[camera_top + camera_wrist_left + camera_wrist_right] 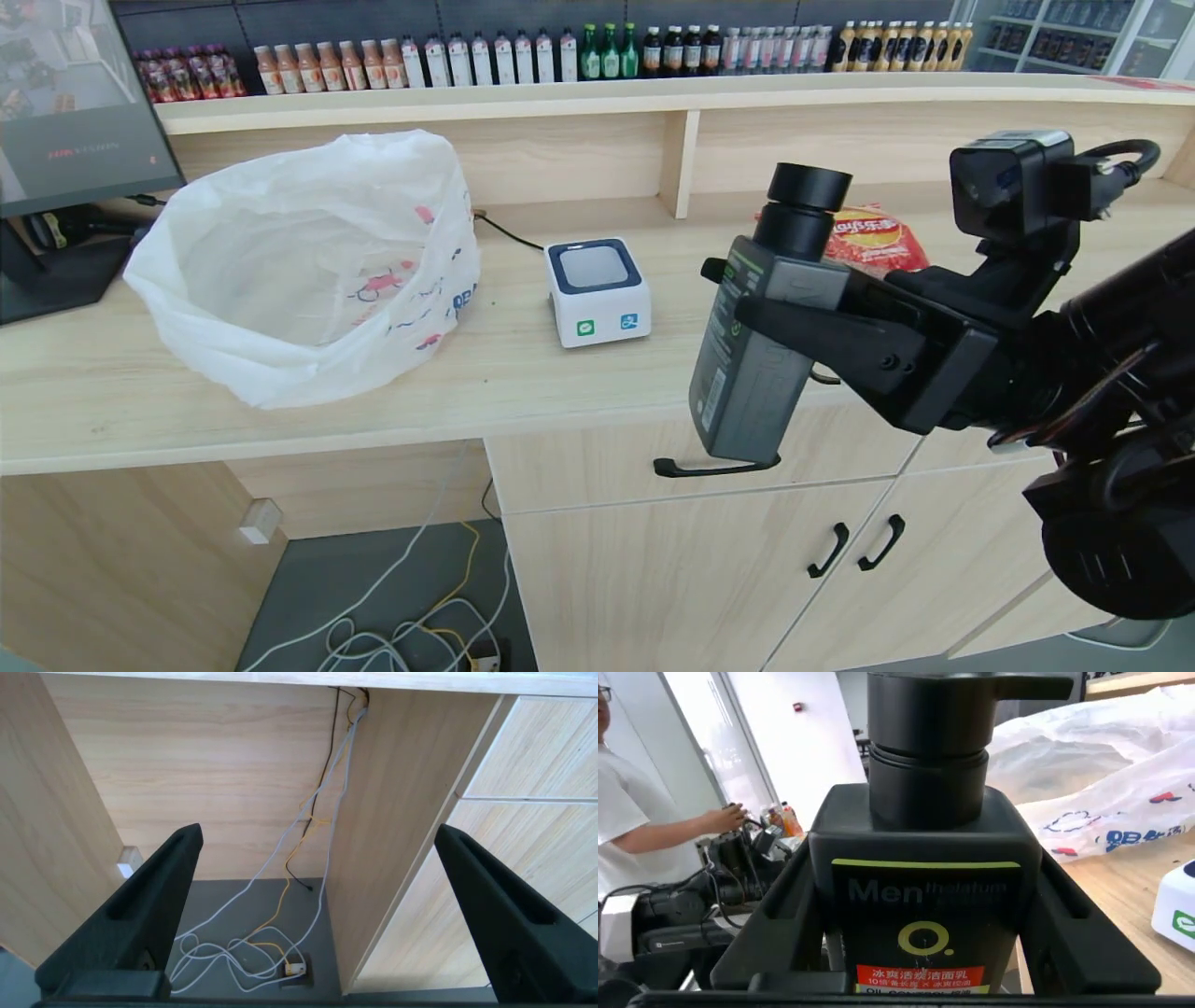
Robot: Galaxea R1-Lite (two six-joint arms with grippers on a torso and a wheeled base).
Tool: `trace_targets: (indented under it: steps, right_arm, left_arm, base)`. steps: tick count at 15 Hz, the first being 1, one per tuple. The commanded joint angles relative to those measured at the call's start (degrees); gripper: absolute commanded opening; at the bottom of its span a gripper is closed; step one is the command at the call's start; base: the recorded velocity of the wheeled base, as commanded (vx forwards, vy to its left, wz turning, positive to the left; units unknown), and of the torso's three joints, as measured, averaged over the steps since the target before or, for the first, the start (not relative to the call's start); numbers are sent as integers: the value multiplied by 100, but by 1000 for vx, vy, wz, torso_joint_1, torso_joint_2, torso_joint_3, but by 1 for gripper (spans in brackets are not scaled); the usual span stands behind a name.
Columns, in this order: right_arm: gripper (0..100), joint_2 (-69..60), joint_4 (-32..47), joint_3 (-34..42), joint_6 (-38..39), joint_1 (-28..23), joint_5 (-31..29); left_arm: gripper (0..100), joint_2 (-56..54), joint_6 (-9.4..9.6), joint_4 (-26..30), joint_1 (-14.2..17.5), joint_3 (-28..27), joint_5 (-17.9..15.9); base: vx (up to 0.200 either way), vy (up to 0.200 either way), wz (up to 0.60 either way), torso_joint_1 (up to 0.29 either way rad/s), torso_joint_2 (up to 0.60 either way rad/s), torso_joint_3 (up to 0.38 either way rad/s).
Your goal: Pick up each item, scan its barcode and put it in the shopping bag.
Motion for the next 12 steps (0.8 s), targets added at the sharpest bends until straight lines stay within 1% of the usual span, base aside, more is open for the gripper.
trace_targets:
  steps: [1, 4, 9, 12]
  right_arm:
    - [0, 114, -8, -170, -24, 4, 7]
    - [0, 387, -8, -592, -323, -75, -2]
    - [0, 404, -8, -627, -560, -75, -2]
    - [0, 685, -8, -618, -964, -374, -81]
  left_arm:
    - [100, -2, 1, 0, 0, 0, 1]
    - [100, -2, 1, 0, 0, 0, 1]
    - [100, -2, 1, 0, 0, 0, 1]
    - [100, -2, 1, 0, 0, 0, 1]
  base:
    - [0, 0, 0, 0, 0, 0]
    - [0, 0, 0, 0, 0, 0]
    - [0, 0, 0, 0, 0, 0]
    - [0, 0, 0, 0, 0, 0]
